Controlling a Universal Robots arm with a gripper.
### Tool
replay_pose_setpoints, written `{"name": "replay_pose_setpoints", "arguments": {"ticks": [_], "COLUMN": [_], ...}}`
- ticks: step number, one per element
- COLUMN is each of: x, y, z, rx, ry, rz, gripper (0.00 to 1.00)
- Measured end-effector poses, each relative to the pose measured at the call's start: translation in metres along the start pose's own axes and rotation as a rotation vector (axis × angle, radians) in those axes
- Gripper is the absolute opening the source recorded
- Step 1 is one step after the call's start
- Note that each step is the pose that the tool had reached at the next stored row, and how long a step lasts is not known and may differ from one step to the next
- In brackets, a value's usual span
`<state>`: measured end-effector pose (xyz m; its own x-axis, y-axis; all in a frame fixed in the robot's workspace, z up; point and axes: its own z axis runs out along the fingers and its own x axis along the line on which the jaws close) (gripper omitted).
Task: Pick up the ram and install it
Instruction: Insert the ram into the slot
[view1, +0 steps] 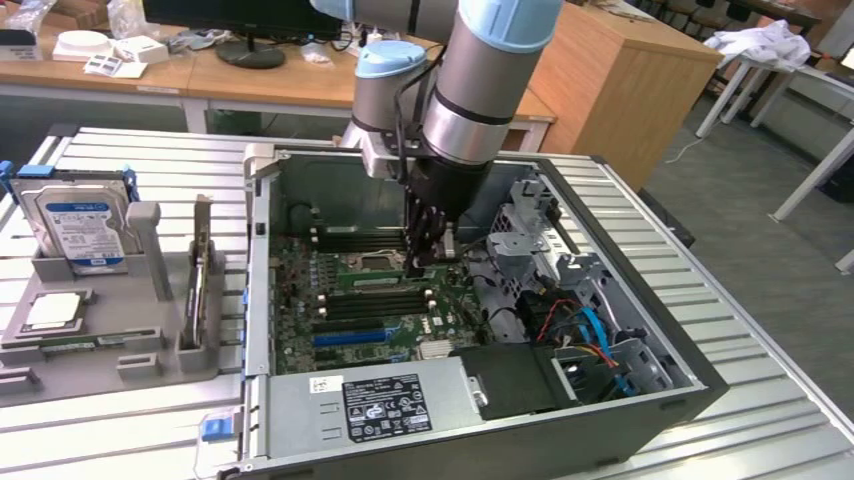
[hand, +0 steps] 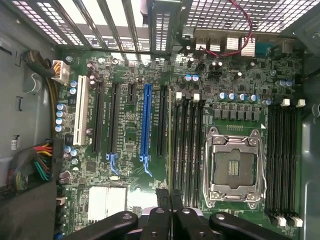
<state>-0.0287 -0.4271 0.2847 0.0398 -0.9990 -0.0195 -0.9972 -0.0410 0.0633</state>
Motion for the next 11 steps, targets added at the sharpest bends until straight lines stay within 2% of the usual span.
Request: {"name": "replay_pose_setpoints", "arguments": {"ticks": [9, 11], "x": [0.0000, 0.0000], "y": [-0.0001, -0.0003], "z": [0.0012, 0.0043], "rx": [0.0007, 0.0011], "ry": [-0.0020, -0.0021], "rz": [0.029, 0.029], "gripper": [0.12, 0.12]}}
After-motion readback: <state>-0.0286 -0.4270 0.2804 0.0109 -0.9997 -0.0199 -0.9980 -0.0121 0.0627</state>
